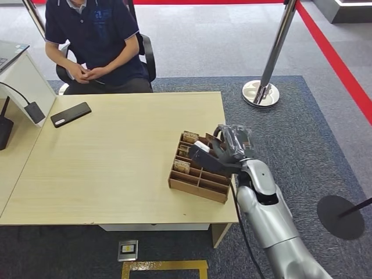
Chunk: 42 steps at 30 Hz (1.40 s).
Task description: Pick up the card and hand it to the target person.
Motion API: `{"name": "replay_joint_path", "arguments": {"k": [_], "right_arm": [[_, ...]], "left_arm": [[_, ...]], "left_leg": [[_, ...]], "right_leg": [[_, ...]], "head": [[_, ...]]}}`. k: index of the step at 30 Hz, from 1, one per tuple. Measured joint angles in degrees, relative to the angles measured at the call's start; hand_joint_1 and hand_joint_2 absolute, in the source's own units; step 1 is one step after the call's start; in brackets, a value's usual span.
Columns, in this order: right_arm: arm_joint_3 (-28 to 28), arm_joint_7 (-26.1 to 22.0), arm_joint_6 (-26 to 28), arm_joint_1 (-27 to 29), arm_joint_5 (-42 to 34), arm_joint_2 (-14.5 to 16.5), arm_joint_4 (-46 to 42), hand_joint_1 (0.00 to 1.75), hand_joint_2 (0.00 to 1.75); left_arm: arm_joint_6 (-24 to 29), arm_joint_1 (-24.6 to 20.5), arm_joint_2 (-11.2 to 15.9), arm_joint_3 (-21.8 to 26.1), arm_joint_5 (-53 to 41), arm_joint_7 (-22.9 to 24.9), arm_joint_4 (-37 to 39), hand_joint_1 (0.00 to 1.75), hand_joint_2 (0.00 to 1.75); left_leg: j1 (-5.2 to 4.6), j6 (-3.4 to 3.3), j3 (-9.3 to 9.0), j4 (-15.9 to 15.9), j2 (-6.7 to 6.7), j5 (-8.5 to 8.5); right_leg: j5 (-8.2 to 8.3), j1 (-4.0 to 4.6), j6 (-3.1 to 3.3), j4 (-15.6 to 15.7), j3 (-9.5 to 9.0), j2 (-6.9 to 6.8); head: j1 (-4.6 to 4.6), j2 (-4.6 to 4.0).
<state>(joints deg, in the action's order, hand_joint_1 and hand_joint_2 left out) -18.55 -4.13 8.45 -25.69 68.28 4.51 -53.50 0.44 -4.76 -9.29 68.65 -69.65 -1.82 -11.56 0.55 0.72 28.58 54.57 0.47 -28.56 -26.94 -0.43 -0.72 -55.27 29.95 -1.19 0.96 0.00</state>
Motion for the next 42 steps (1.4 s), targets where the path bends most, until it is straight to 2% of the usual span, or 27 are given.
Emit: {"name": "replay_joint_path", "arguments": {"k": [11, 18, 29, 36, 42], "right_arm": [[-5.38, -1.61, -2.00, 0.92, -1.72, -0.76, -12.17, 1.75, 1.75], [-9.08, -2.98, -2.22, -1.63, -2.93, -0.05, -13.72, 1.75, 1.75], [-15.15, -6.13, -0.68, -11.34, -4.86, 6.95, -4.43, 1.75, 1.75], [-18.24, -7.21, -0.73, -15.27, -6.27, 12.14, 2.03, 1.75, 1.75], [-19.62, -7.47, -0.48, -16.35, -7.05, 13.91, 4.93, 1.75, 1.75]], "left_arm": [[0.00, -0.04, -0.03, 0.00, 0.20, -0.86, 0.00, 0.00, 0.00], [-0.07, -0.12, -0.09, 0.00, -0.26, -0.98, 0.01, 0.00, 0.00], [-0.09, -0.30, -0.14, 0.00, -0.46, -1.02, 0.02, 0.00, 0.00], [0.07, -0.35, -0.31, 0.01, 0.51, -0.87, 0.02, 0.00, 0.00], [0.24, -0.33, -0.33, 0.05, 0.75, -0.65, 0.02, 0.00, 0.00]], "left_leg": [[0.00, 0.00, 0.00, 0.00, 0.00, 0.00], [0.00, 0.00, 0.01, 0.00, 0.00, 0.01], [0.02, 0.01, 0.00, 0.00, 0.03, 0.02], [0.02, 0.02, 0.01, 0.00, 0.04, 0.02], [0.02, 0.01, 0.01, 0.00, 0.04, 0.02]], "right_leg": [[0.00, 0.00, 0.00, 0.00, 0.00, 0.00], [0.00, 0.00, 0.00, -0.03, -0.02, 0.00], [0.01, 0.02, 0.02, -0.07, 0.00, 0.00], [0.00, 0.02, 0.03, -0.06, 0.01, 0.00], [0.00, 0.02, 0.03, -0.05, 0.00, 0.00]], "head": [[0.00, 0.00], [0.01, 0.00], [0.00, 0.00], [-0.01, 0.00], [0.00, 0.00]]}}
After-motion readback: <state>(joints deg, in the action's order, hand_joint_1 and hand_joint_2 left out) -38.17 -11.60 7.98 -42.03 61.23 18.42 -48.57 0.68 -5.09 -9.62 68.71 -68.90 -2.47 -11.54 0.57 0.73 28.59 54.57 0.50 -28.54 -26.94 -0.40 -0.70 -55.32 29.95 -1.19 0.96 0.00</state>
